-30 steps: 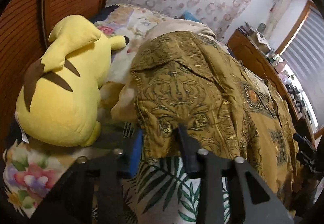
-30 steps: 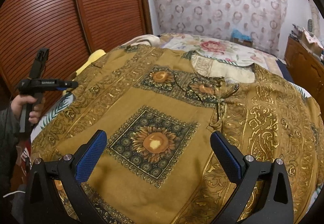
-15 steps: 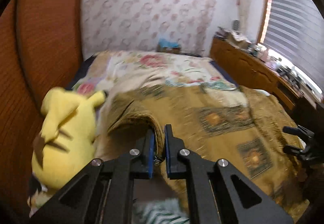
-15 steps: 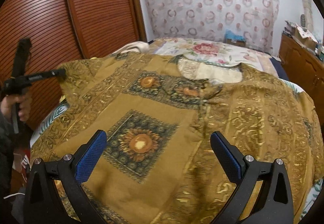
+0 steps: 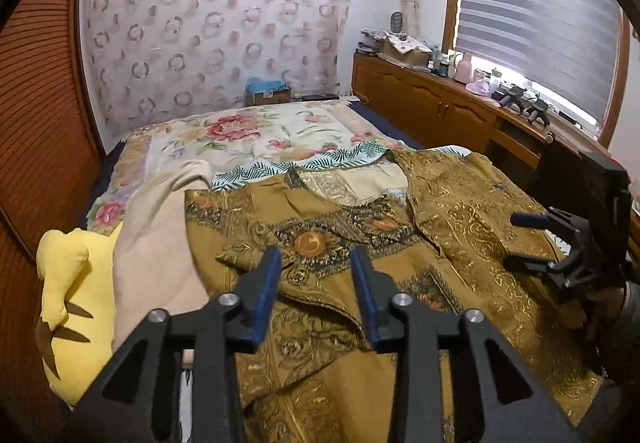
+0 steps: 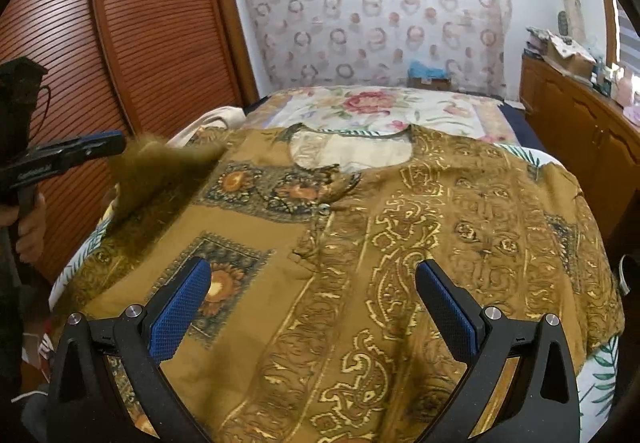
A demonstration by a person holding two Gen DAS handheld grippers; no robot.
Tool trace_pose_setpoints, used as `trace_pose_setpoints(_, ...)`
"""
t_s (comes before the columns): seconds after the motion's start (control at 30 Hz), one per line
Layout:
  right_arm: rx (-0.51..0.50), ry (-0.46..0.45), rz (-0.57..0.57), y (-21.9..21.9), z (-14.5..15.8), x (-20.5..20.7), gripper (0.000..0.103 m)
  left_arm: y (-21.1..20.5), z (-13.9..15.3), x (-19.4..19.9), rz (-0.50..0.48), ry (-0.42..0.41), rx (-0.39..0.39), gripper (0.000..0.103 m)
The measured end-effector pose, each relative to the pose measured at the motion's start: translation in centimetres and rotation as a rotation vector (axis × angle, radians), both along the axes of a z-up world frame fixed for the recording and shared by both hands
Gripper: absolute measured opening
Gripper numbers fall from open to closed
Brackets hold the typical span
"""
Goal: Fold small clothes
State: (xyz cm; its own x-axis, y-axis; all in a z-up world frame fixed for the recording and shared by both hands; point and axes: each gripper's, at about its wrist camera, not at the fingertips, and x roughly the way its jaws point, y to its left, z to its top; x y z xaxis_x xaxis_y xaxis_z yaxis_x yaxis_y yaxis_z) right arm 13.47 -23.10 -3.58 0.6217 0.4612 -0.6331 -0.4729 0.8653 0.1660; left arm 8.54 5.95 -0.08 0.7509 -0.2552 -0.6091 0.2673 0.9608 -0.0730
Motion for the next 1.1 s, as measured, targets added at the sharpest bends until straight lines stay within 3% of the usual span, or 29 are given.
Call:
trace_pose_setpoints(0.1,-0.004,-0.006,0.005,0.0,0.1,0.2,0.103,1.1,-0.1,-1.0,0.041,-0.012,0.019,0.05)
trace_pose_setpoints(0.33,-0.029,-0.021,0.098,2.7,0.9,0.8,0.101,4.4,-3.5,-1.2,0.139,0.054,0.049,0.051)
trace_pose_setpoints(0.43,-0.049,-0.03,0.158,4.8,1.3,1.3,0.095,5.4,-6.0,-0.6,0.171,0.107,0.055,0.051)
trace_pose_setpoints(0.6,-0.064,-0.035,0.26,8.6,1.6,2.7,0.067,6.2,-9.2,0.2,0.212,0.189,0.06,0.051)
trace_pose_setpoints(0.7,-0.073,-0.037,0.322,11.2,1.6,3.4,0.058,6.6,-9.9,0.4,0.213,0.206,0.044,0.051)
trace_pose_setpoints(0.83,-0.088,-0.011,0.398,14.8,0.7,4.4,0.05,6.7,-10.6,0.6,0.225,0.225,0.056,0.051)
trace_pose_setpoints(1.1,-0.168,0.062,0.461,19.6,-2.8,6.3,0.049,7.2,-10.9,0.6,0.218,0.21,0.044,0.052)
